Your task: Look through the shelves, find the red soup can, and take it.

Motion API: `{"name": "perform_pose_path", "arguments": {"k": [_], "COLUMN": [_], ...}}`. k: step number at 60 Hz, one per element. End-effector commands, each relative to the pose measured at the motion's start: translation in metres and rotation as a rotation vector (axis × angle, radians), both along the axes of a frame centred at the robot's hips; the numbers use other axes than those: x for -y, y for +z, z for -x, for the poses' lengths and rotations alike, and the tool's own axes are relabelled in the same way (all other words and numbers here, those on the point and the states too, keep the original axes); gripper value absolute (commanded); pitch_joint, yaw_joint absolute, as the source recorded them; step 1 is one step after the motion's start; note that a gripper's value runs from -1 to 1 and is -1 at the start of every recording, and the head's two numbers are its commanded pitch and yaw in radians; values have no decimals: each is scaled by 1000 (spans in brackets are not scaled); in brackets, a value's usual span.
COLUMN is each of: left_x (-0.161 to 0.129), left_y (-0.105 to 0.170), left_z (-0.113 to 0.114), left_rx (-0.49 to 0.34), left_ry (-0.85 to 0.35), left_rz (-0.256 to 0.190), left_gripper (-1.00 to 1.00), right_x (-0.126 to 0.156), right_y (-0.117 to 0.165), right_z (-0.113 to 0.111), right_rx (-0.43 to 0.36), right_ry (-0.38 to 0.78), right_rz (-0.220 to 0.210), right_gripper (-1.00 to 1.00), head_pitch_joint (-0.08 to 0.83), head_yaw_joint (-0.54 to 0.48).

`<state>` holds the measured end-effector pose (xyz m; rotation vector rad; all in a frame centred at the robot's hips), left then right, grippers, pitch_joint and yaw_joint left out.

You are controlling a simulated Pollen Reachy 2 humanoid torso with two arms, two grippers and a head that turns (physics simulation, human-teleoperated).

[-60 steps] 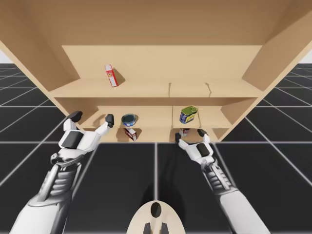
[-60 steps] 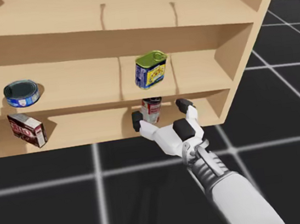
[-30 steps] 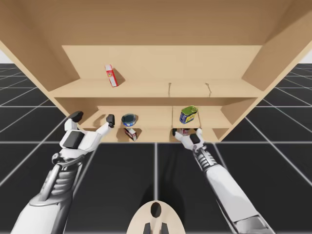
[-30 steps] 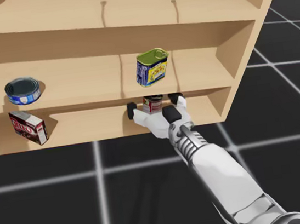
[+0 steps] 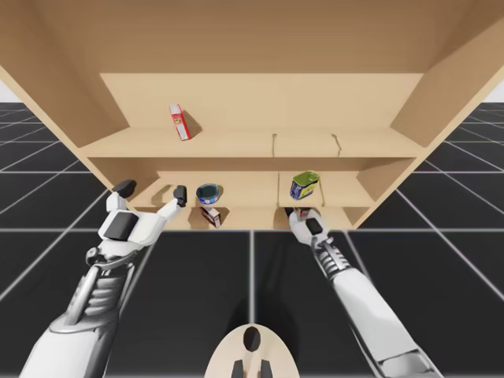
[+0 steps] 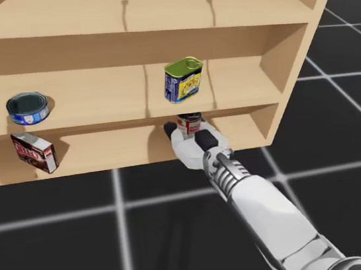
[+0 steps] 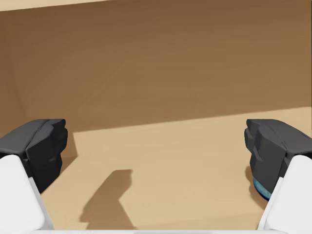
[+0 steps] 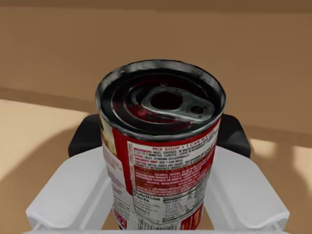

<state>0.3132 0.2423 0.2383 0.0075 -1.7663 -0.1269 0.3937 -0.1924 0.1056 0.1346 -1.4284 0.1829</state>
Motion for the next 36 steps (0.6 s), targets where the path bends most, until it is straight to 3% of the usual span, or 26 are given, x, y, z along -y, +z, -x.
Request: {"name": "perform_pose_path", "arguments": {"k": [1, 12, 28, 36], "left_x": [1, 2, 3, 3], "left_y": [0, -1, -1, -1], "left_z": [0, 0, 0, 0], "left_rx": [0, 0, 0, 2], "left_ry": [0, -1, -3, -4], "left_rz": [-2, -4, -5, -8], "left_gripper": [-1000, -1000, -1000, -1000], "right_x": [-26, -24, -18, -19], "right_y": [23, 38, 28, 28], "right_z": [4, 17, 61, 96], "right_rx": [100, 152, 93, 96], "right_ry": [5, 10, 43, 50], "right_rz": [-50, -45, -26, -78], "right_gripper": [1000, 1000, 1000, 1000], "head_pitch_joint": [616, 614, 612, 609], "head_yaw_joint": [-224, -225, -227, -227]}}
